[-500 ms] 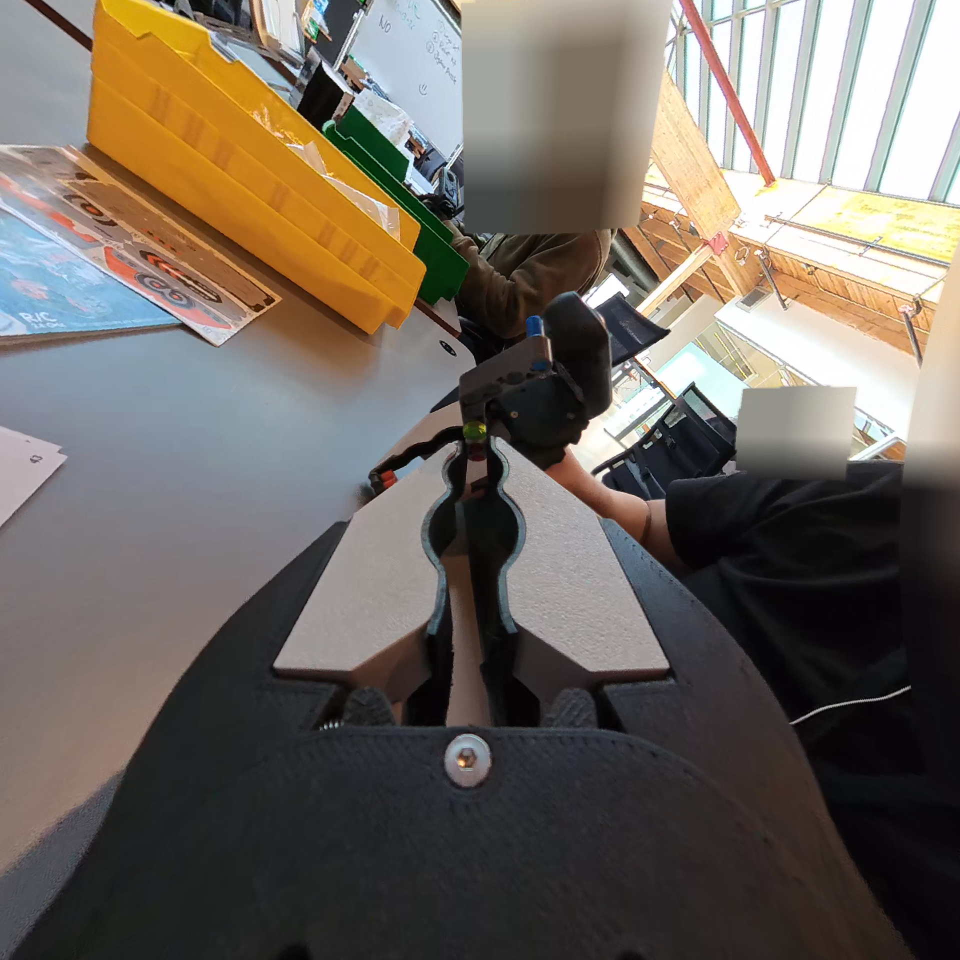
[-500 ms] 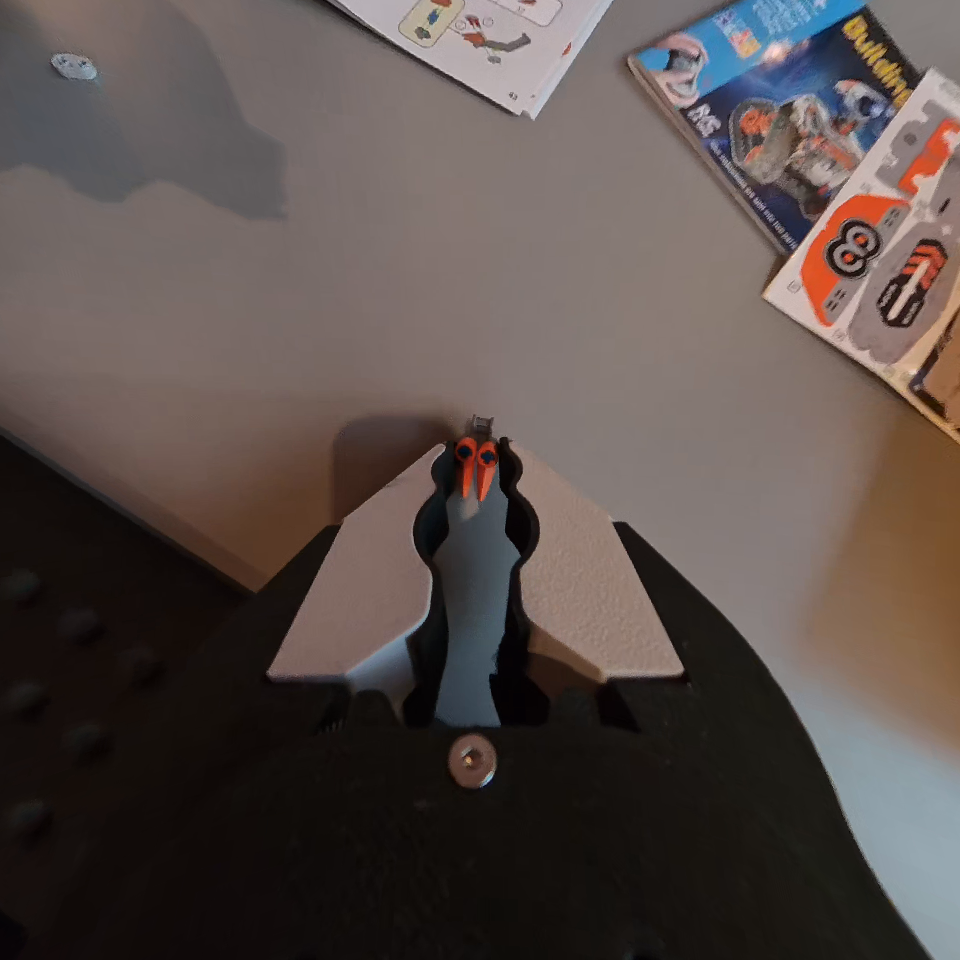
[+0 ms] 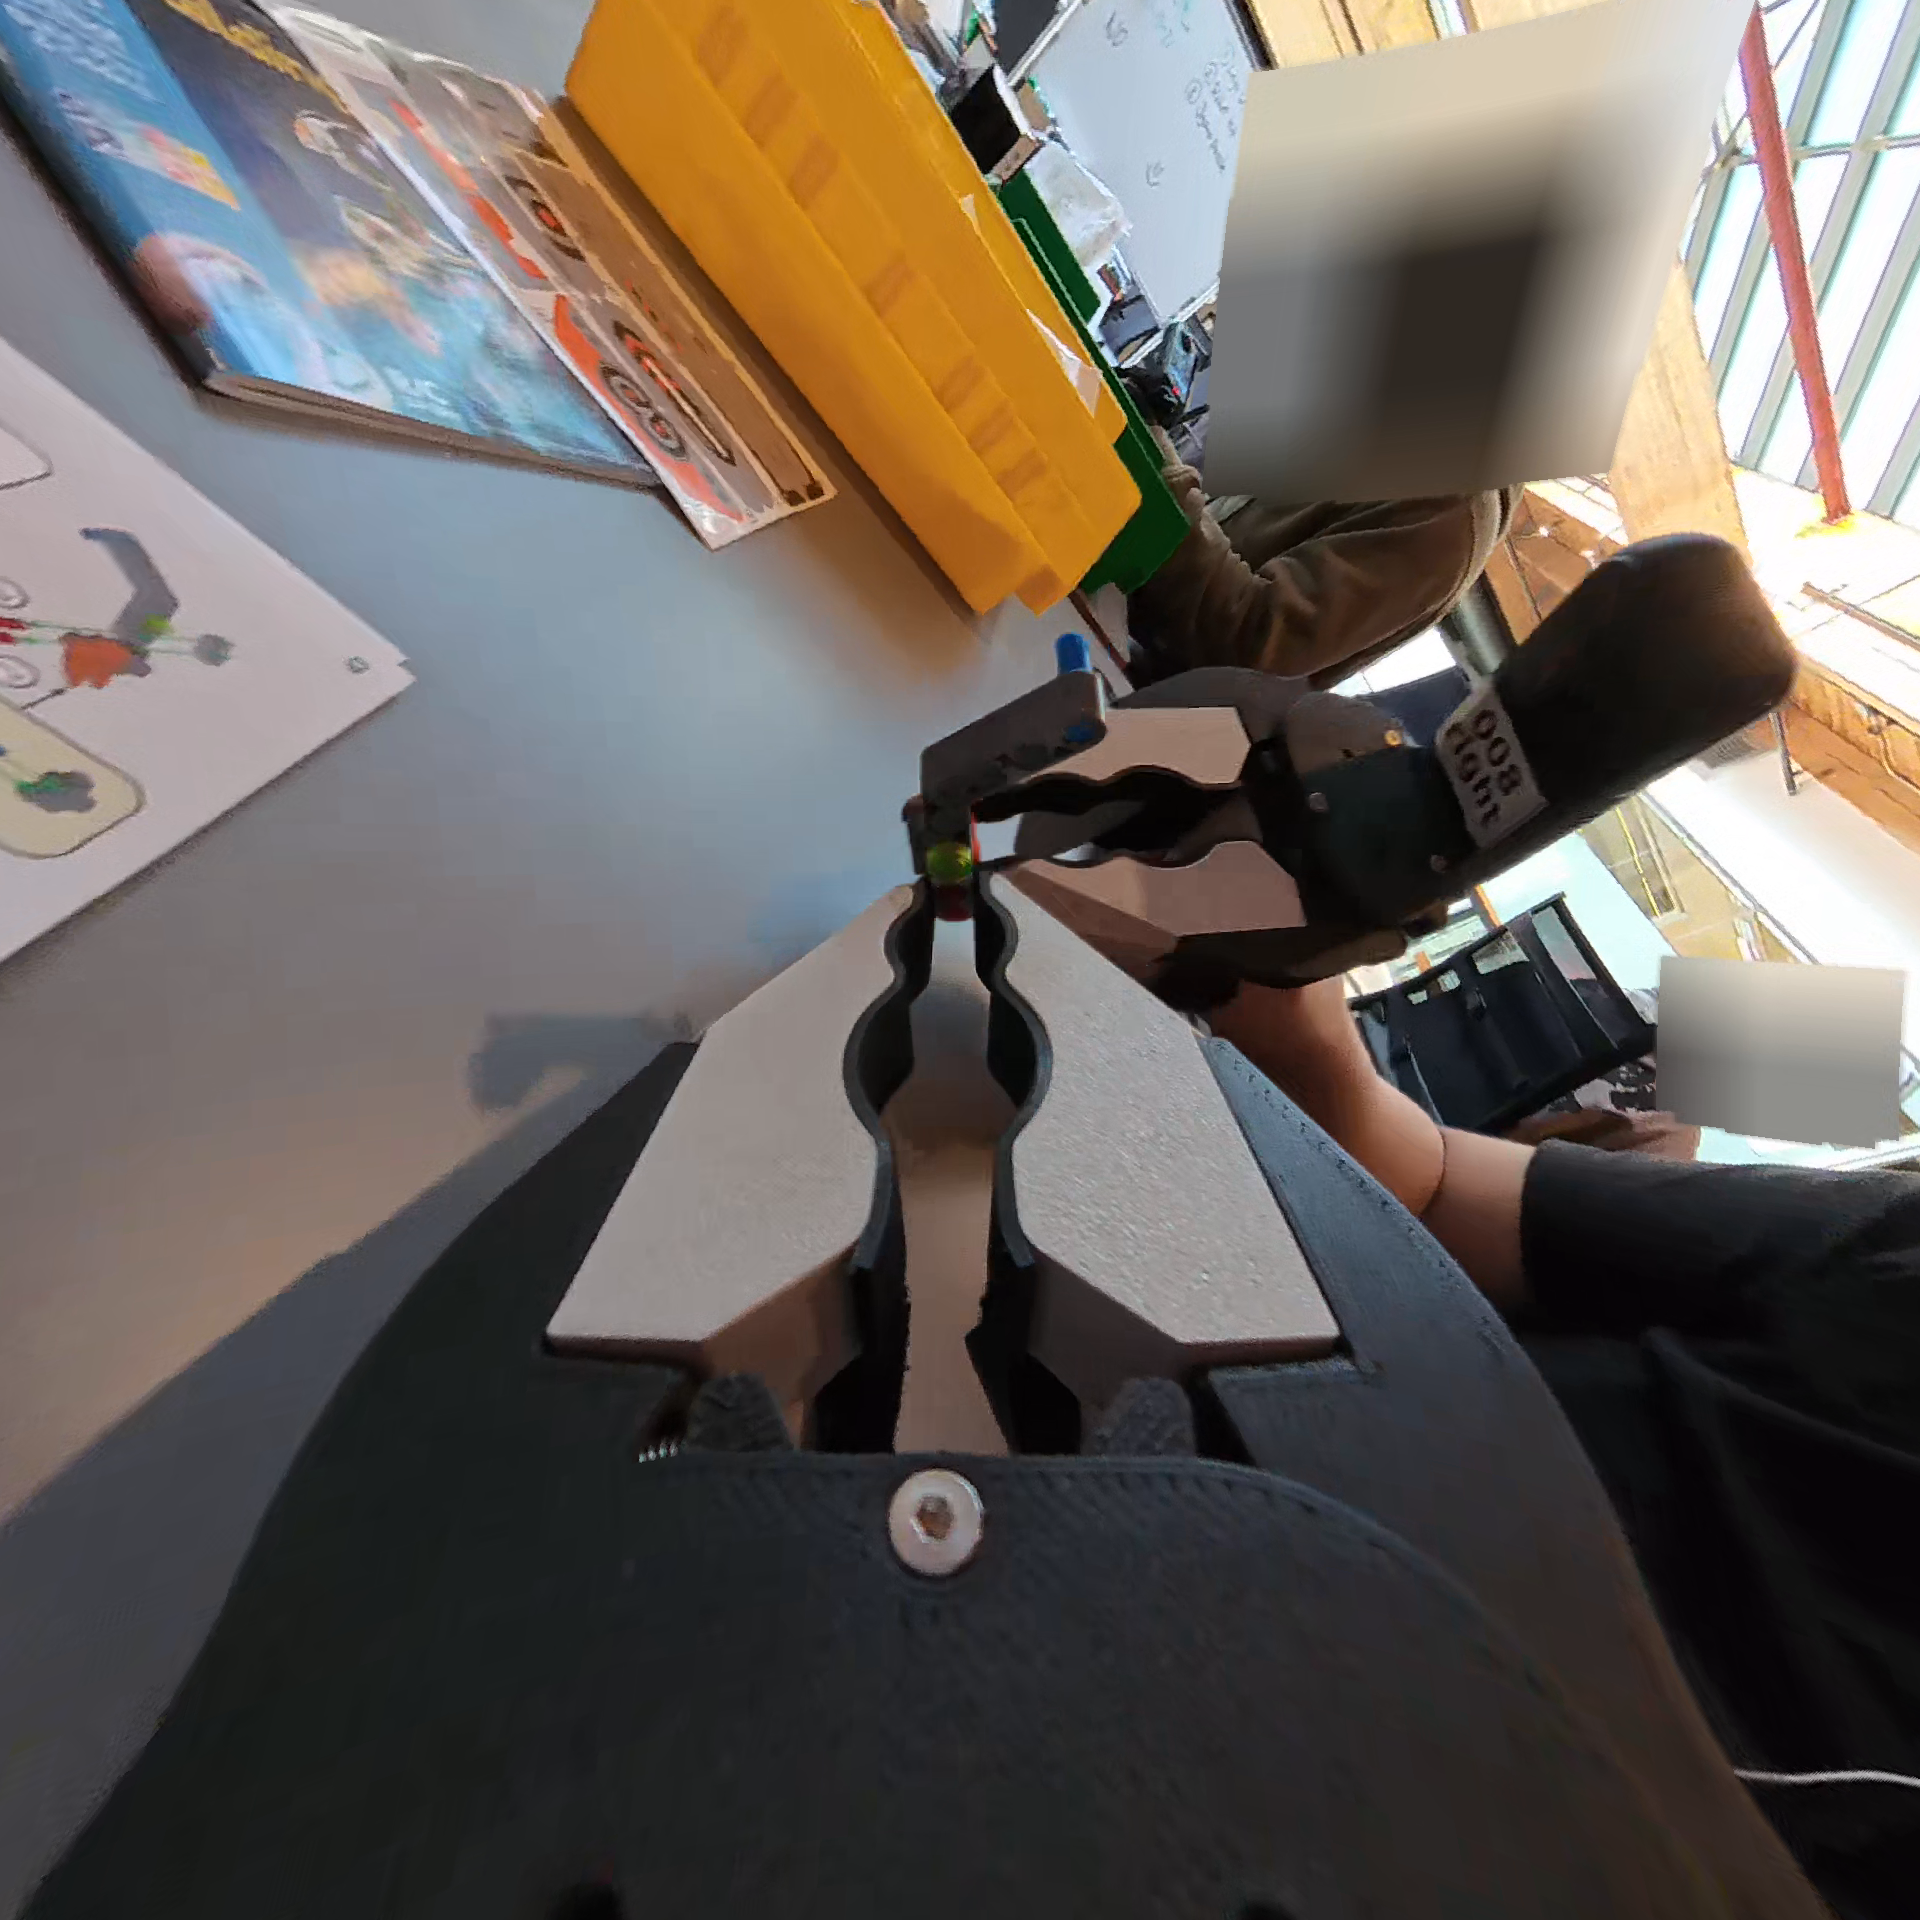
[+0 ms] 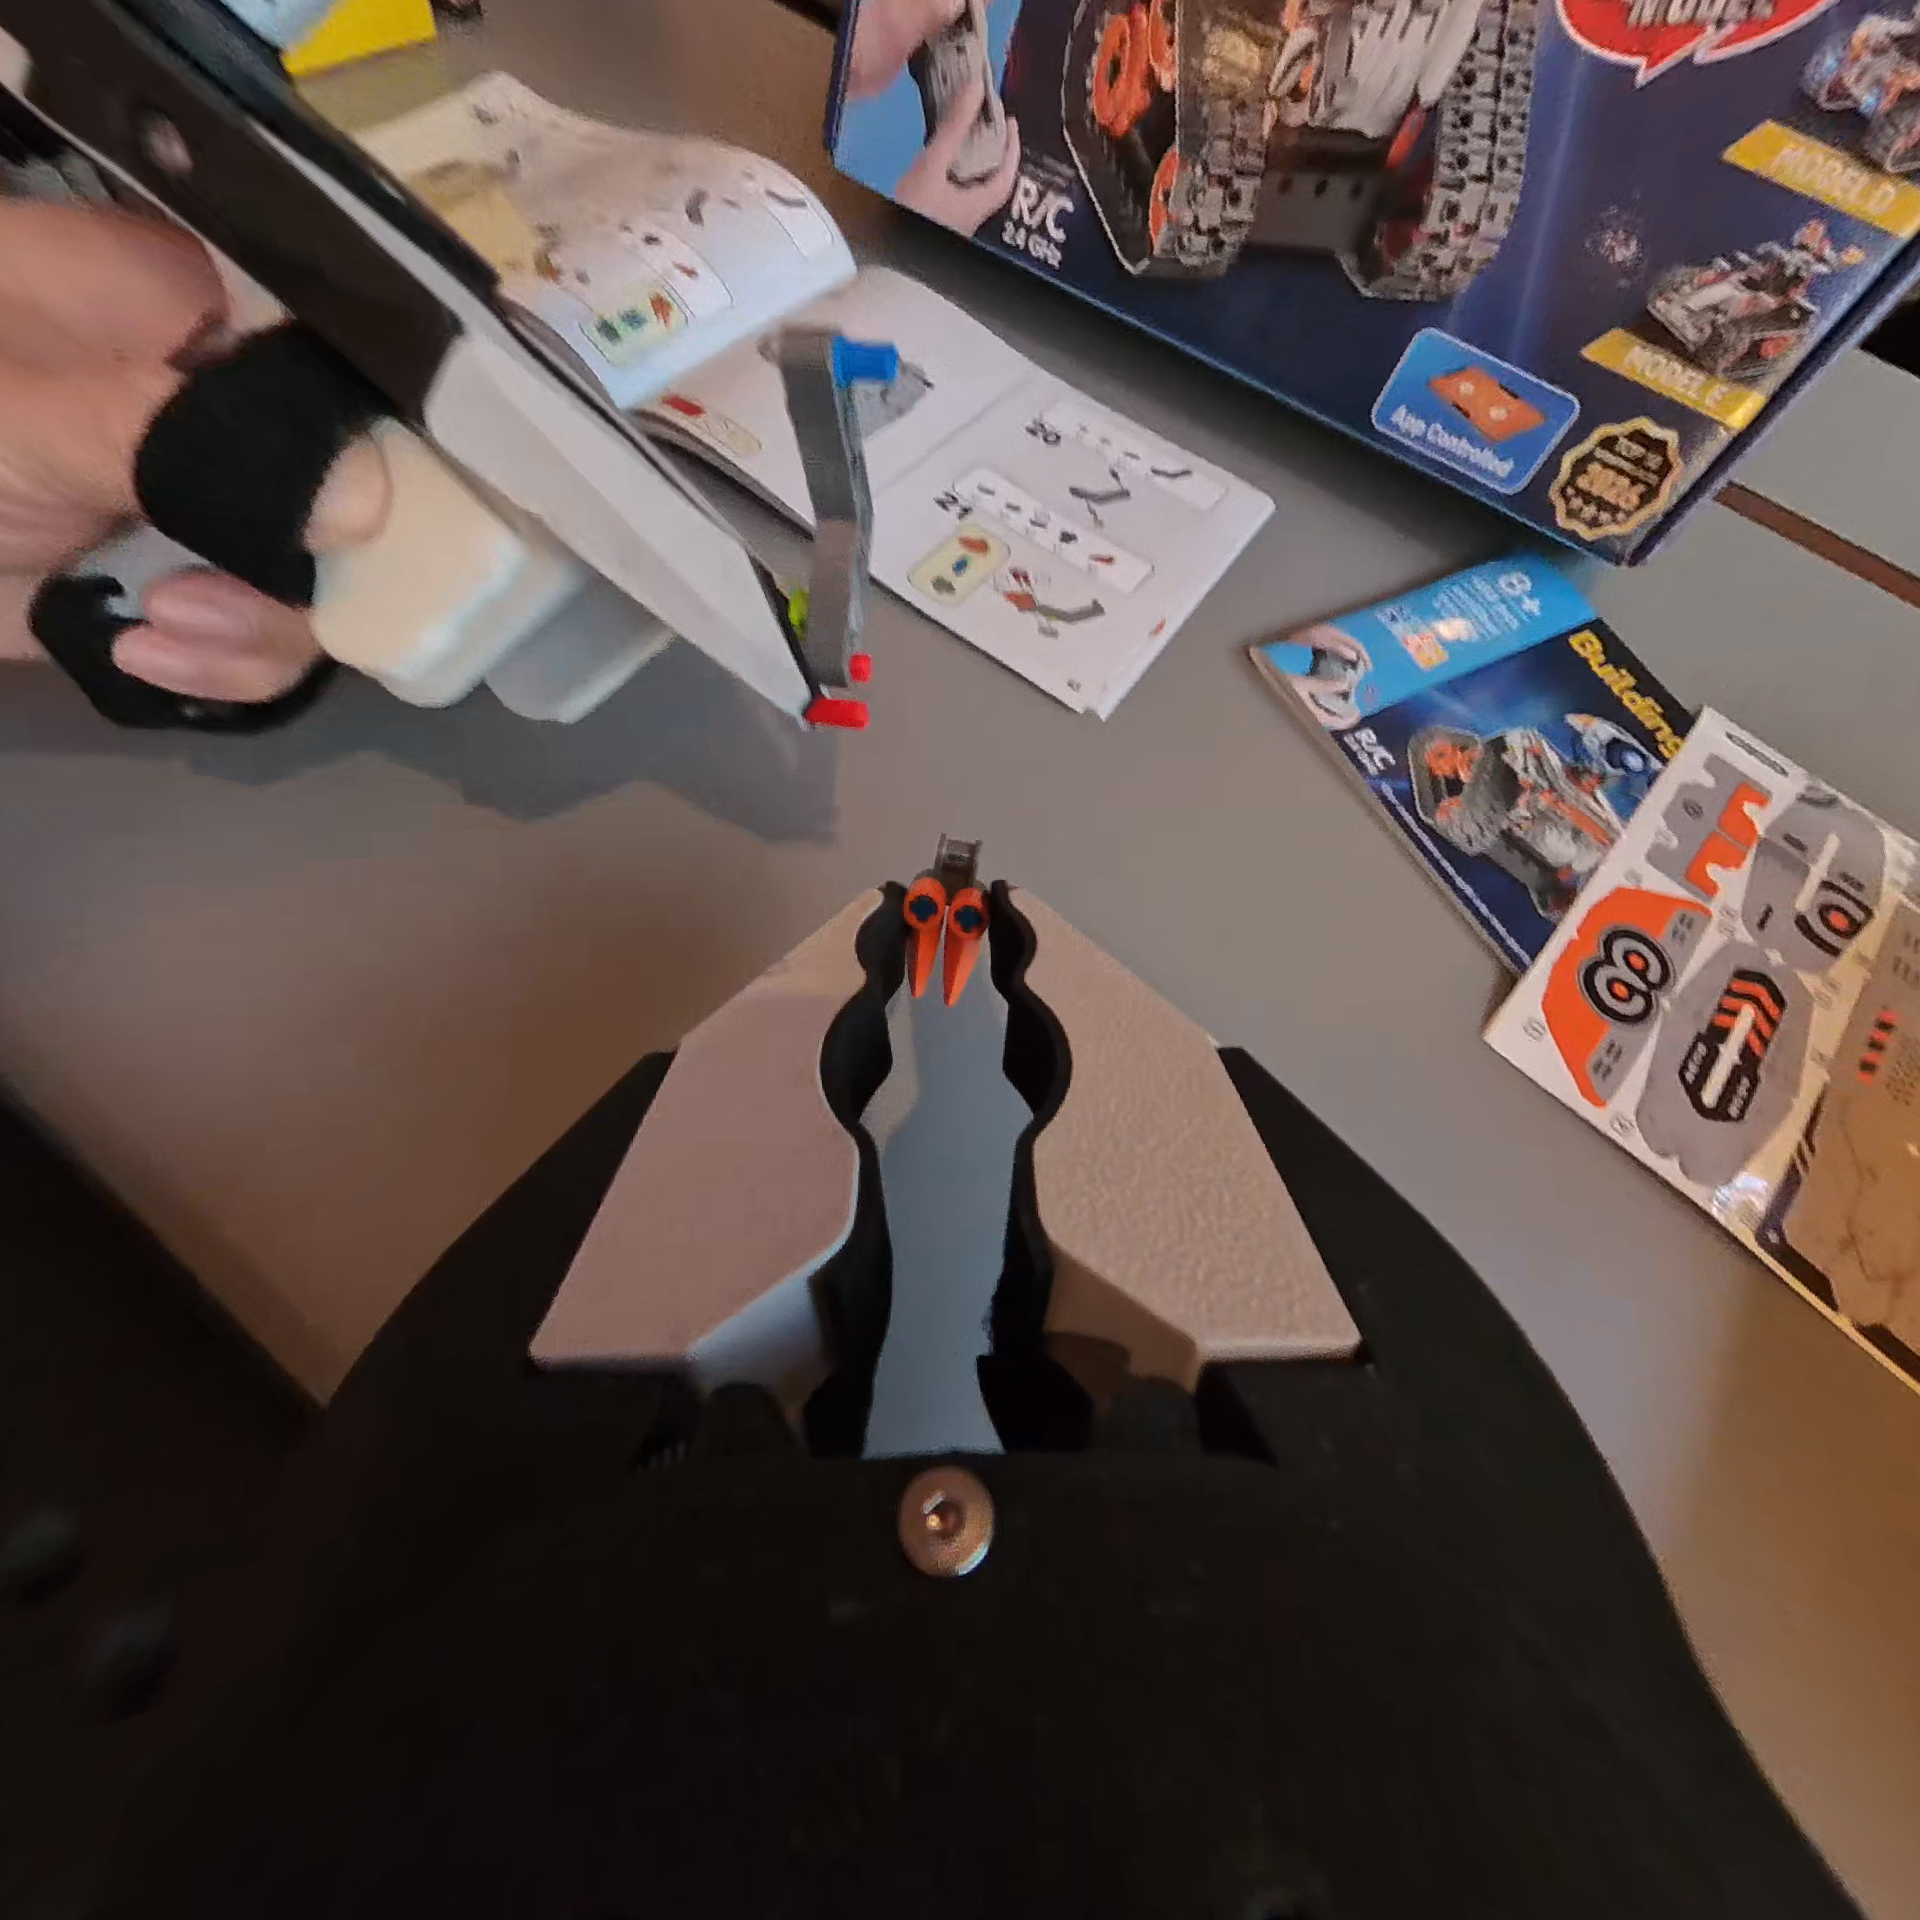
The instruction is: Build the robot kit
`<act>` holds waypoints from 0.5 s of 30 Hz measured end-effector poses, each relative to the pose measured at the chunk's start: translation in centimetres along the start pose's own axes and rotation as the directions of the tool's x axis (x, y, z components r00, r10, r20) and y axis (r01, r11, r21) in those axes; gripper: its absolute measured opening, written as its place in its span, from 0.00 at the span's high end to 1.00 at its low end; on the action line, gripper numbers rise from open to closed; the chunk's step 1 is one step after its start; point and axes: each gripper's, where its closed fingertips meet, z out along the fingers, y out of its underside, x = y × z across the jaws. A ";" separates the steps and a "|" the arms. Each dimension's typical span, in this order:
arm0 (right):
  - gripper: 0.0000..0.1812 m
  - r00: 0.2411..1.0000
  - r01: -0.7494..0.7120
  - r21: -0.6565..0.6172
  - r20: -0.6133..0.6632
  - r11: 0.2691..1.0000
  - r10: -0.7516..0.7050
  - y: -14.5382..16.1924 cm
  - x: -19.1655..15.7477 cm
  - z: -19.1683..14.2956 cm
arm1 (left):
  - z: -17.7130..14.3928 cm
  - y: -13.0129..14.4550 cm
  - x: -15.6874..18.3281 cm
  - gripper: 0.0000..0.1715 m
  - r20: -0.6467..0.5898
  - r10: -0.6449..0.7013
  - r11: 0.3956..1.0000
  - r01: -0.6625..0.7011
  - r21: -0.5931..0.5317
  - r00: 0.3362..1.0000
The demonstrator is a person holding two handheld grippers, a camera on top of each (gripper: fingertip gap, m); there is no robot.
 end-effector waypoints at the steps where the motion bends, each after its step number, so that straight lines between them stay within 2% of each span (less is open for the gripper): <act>1: 0.92 1.000 0.002 0.002 0.012 1.000 -0.002 -0.4 -0.3 0.3 | -0.1 0.0 -0.3 0.97 0.006 -0.010 1.000 0.010 0.005 1.000; 8: 0.91 1.000 0.030 0.022 -0.005 0.999 -0.030 -0.5 -0.6 1.4 | 0.3 0.7 -1.3 0.97 0.028 -0.040 0.999 0.041 -0.034 0.999; 15: 0.91 0.999 -0.001 -0.018 0.049 1.000 0.001 0.8 -1.4 1.9 | 1.1 2.2 -1.9 0.97 0.068 -0.030 0.996 0.036 -0.086 0.997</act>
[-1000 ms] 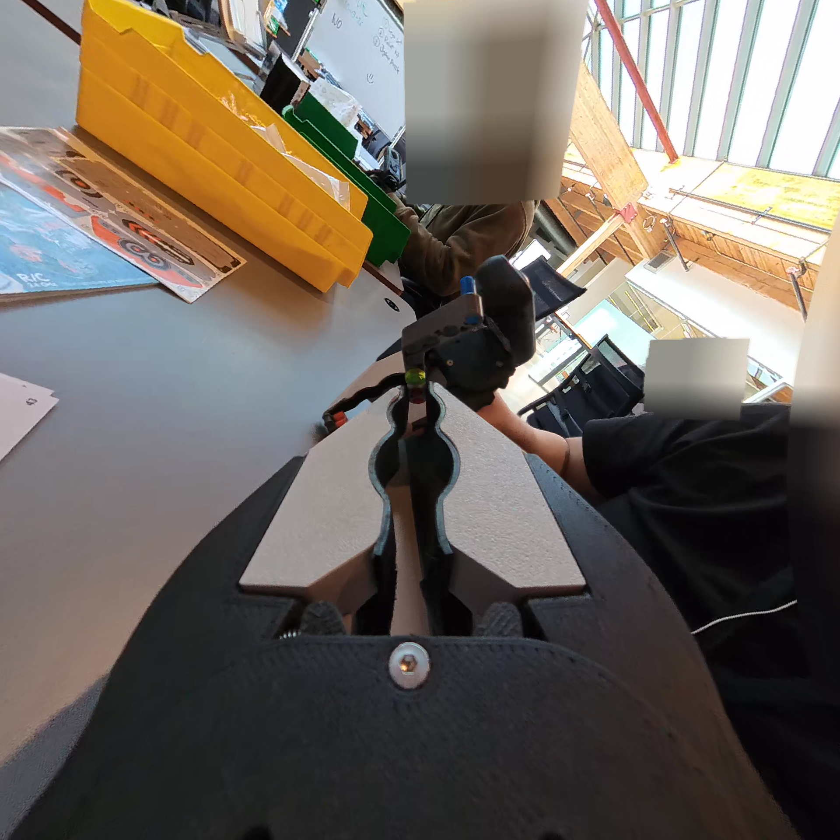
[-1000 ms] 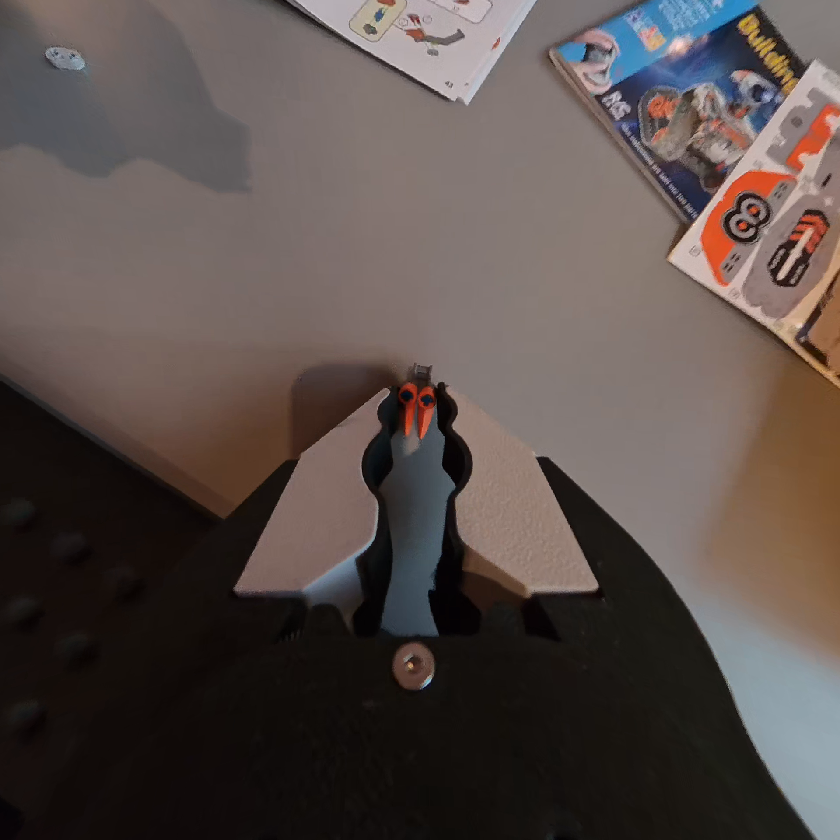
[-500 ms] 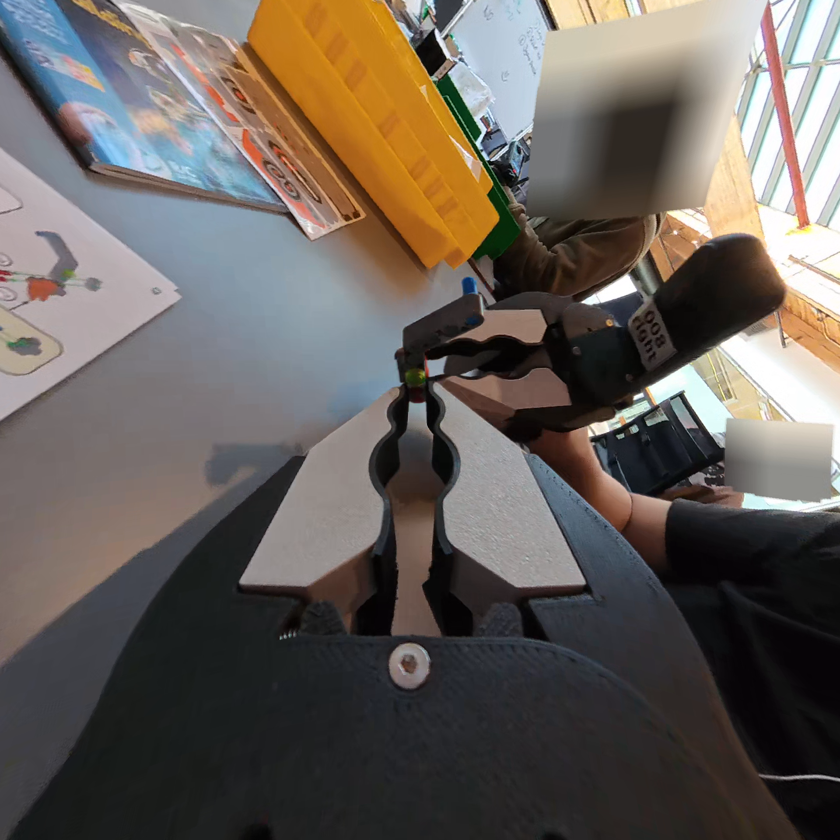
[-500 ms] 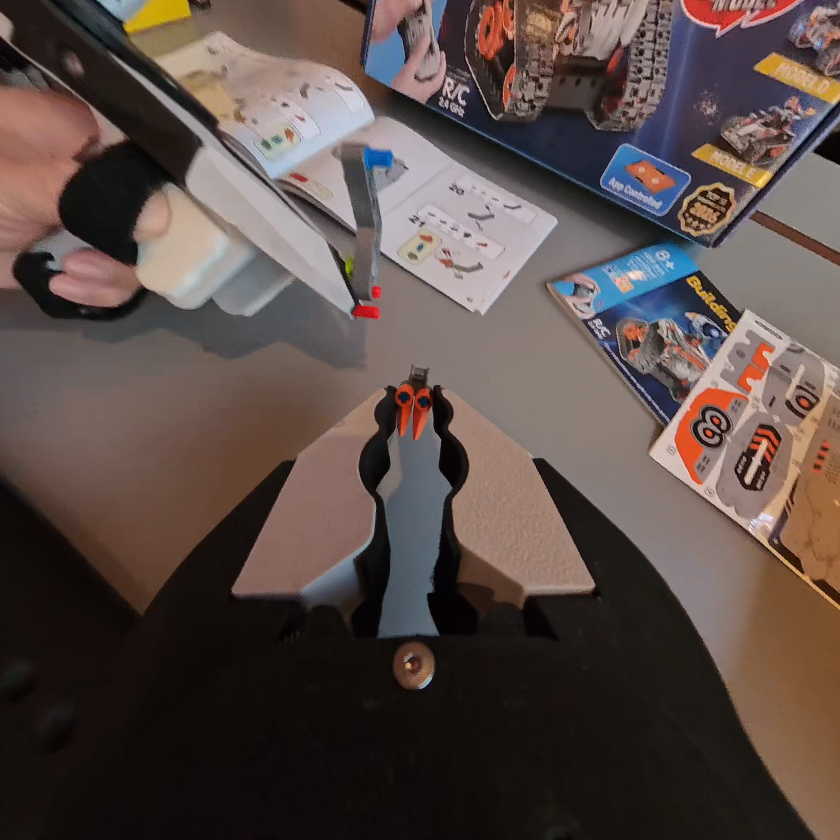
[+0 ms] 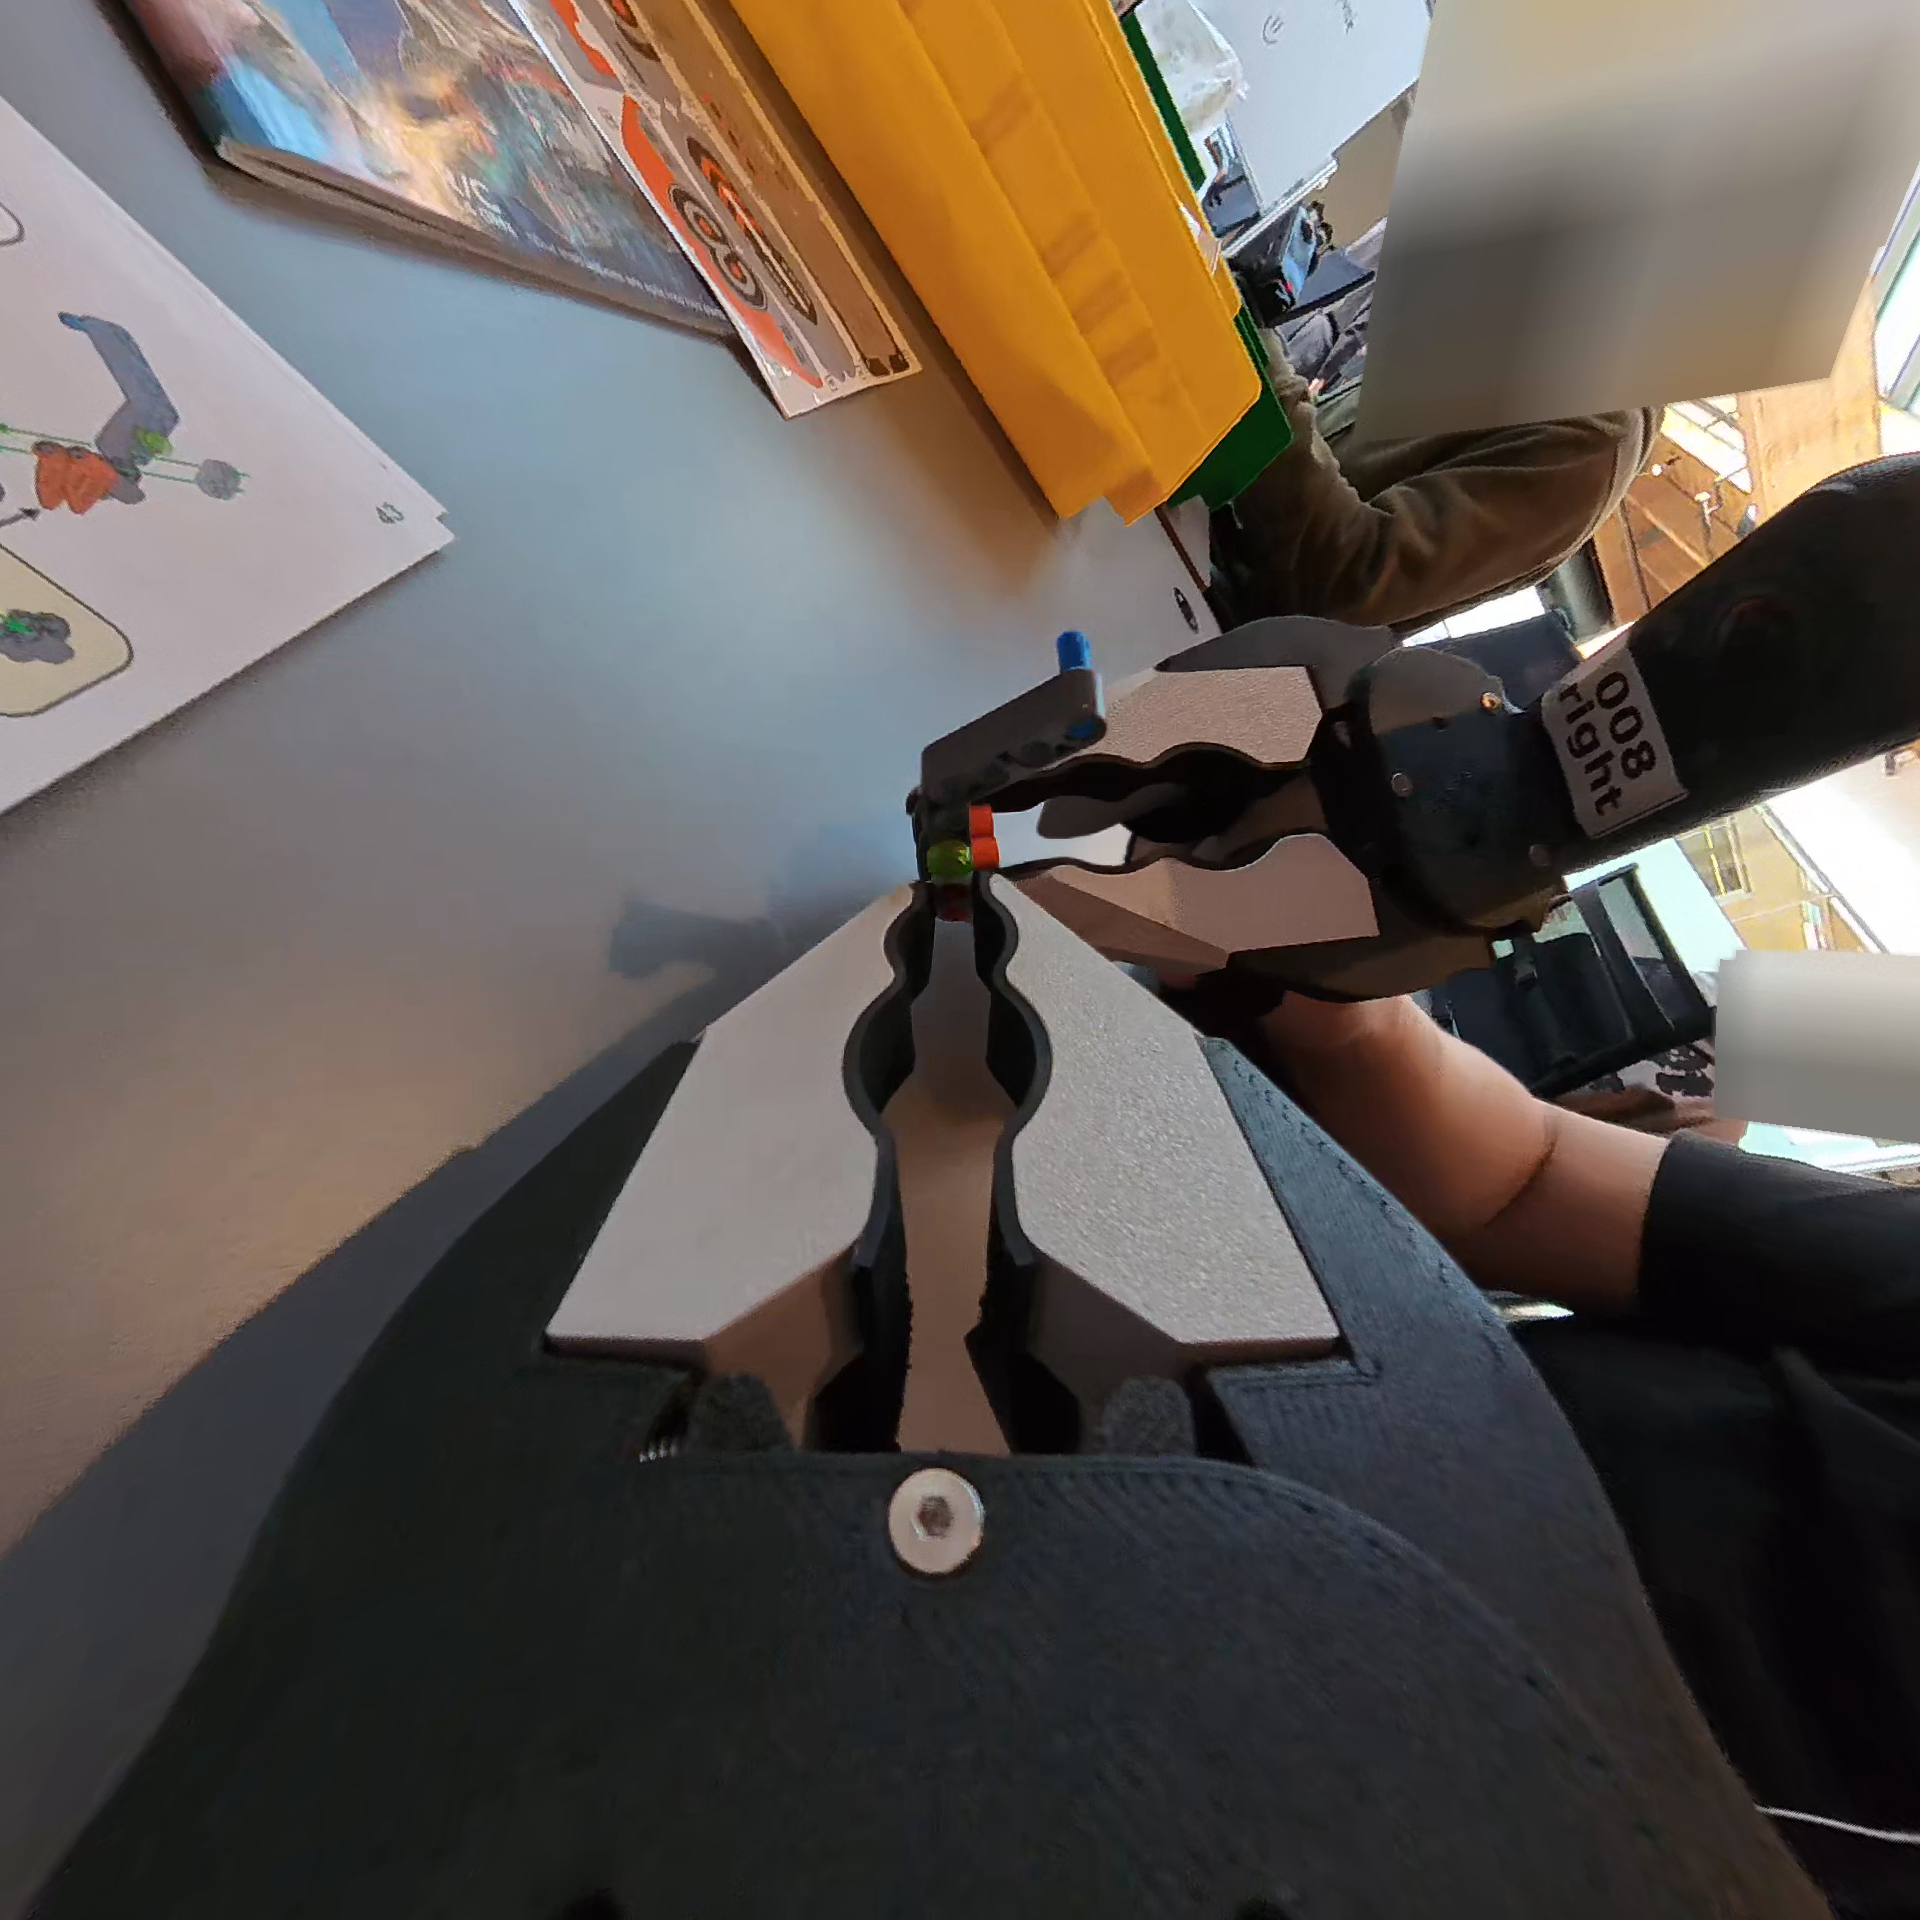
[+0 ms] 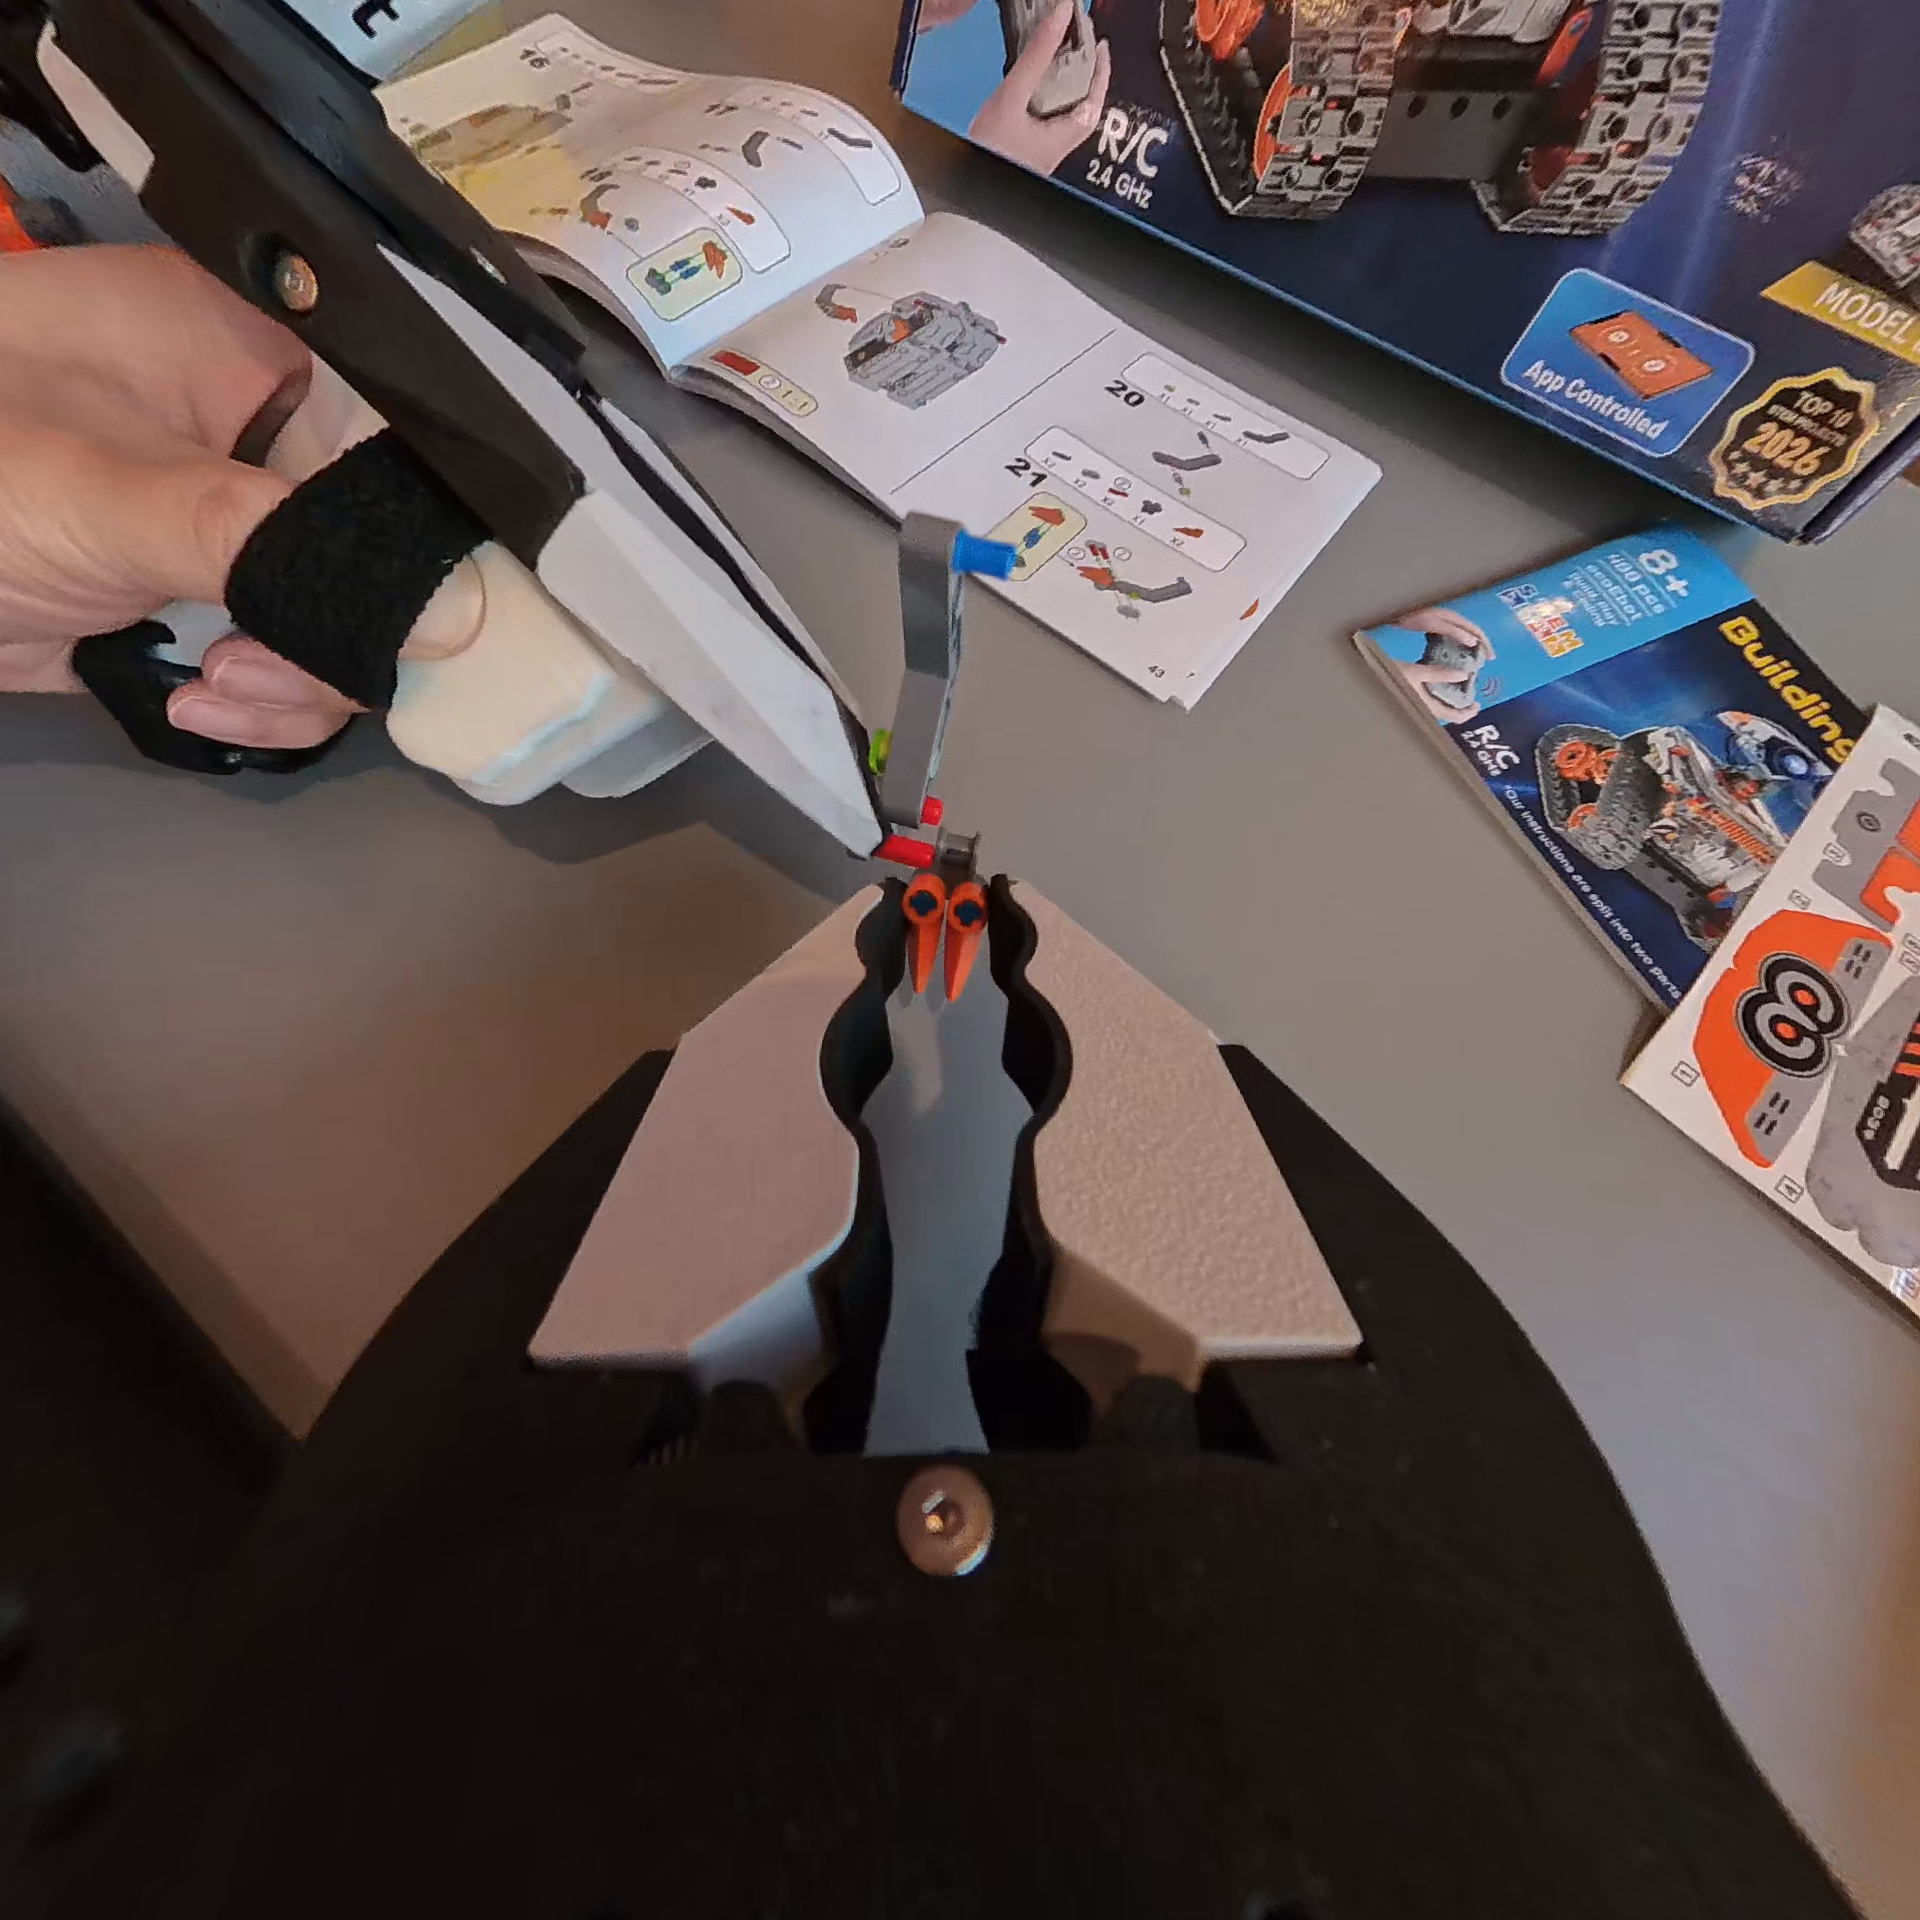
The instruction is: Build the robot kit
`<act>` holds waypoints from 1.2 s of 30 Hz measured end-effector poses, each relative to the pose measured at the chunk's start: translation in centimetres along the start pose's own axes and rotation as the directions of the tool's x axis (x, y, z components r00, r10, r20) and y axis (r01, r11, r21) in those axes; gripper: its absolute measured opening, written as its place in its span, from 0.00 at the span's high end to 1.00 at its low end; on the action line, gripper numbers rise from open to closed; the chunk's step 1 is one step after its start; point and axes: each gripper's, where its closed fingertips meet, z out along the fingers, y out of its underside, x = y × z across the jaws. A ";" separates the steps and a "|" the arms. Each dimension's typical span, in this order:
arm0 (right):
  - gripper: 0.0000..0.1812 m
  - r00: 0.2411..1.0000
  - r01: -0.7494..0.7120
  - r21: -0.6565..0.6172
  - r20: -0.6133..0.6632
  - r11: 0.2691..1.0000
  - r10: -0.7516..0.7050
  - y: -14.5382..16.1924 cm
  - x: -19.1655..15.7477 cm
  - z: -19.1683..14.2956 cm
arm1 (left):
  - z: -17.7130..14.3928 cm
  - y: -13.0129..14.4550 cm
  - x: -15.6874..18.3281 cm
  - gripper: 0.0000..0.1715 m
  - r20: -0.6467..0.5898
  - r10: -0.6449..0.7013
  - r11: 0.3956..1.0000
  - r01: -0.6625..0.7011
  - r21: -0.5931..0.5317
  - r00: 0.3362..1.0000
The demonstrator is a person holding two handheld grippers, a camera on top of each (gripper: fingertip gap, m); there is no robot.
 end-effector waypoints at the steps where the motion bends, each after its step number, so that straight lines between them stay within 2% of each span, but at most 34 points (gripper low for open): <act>1: 0.92 1.000 0.006 0.002 -0.005 1.000 -0.006 0.0 0.0 0.0 | 0.1 0.1 -0.1 0.97 0.005 0.001 1.000 -0.001 -0.004 1.000; 18: 0.92 1.000 0.005 -0.017 0.017 1.000 -0.005 0.6 -0.2 0.4 | 0.3 0.1 -0.9 0.97 0.060 0.001 1.000 -0.001 -0.002 0.998; 27: 0.92 0.970 0.226 -0.063 -0.075 0.972 -0.230 0.7 -0.3 0.4 | 0.3 0.4 -1.0 0.97 0.064 -0.011 1.000 0.012 -0.018 0.998; 36: 0.93 0.930 0.360 -0.069 -0.057 0.930 -0.364 1.0 -0.6 0.2 | 0.3 0.9 -0.9 0.97 0.057 -0.003 0.998 0.007 -0.059 0.998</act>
